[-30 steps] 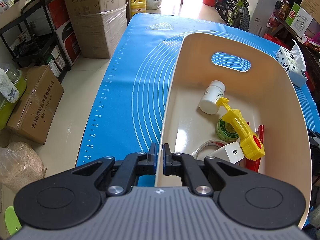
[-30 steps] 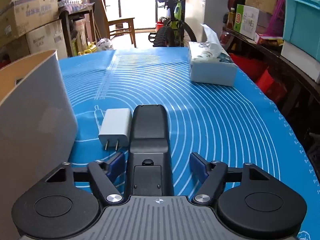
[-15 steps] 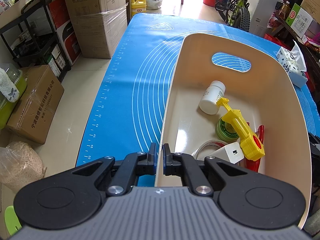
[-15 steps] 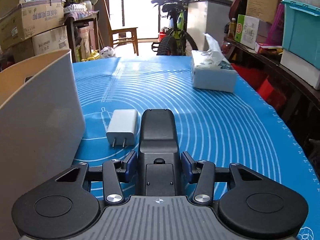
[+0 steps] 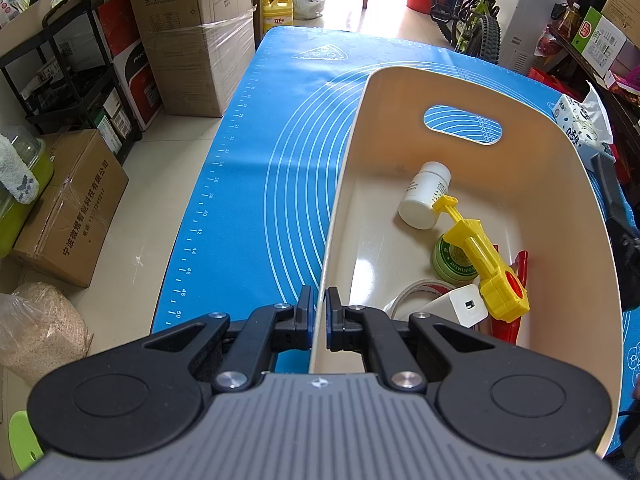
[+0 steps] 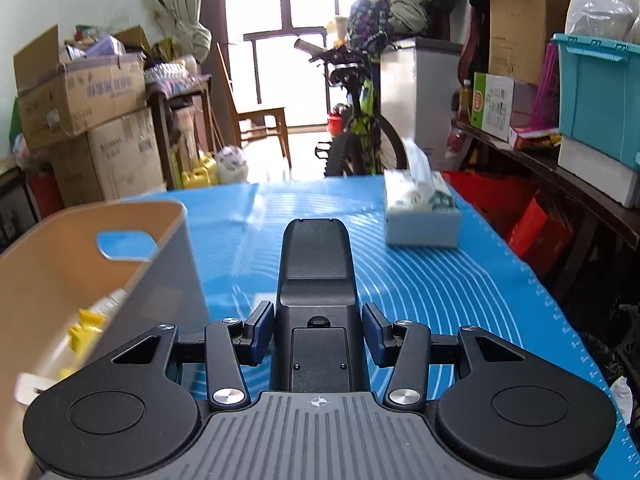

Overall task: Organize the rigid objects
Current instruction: 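Lift the black remote into the basket and open the right tool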

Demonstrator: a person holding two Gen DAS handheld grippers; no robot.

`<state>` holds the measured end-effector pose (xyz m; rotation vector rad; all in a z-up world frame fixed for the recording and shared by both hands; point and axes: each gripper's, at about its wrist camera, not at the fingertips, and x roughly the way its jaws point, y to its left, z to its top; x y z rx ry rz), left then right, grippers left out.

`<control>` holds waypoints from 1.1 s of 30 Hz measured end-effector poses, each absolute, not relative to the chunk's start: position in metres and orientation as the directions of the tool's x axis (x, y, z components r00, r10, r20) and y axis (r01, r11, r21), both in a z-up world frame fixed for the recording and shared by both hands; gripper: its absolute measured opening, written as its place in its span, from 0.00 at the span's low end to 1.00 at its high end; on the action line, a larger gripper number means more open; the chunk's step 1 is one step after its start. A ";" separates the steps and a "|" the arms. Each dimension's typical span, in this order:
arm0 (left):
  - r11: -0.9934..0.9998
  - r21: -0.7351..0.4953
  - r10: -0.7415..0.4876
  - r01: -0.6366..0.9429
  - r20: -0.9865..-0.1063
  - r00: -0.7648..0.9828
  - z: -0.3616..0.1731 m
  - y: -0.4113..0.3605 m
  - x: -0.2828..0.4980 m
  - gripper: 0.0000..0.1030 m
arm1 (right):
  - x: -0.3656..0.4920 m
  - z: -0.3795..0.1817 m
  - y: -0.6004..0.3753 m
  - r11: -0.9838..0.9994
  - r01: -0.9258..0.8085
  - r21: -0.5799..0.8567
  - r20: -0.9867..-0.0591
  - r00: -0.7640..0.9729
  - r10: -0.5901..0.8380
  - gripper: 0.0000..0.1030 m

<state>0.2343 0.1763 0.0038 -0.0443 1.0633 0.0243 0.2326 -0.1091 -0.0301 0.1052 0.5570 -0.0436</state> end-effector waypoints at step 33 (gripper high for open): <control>0.998 -0.032 -0.006 -0.045 -0.873 0.487 0.004 0.178 0.234 0.07 | 0.230 0.011 0.041 0.928 -0.371 0.027 -0.665 0.687 0.294 0.52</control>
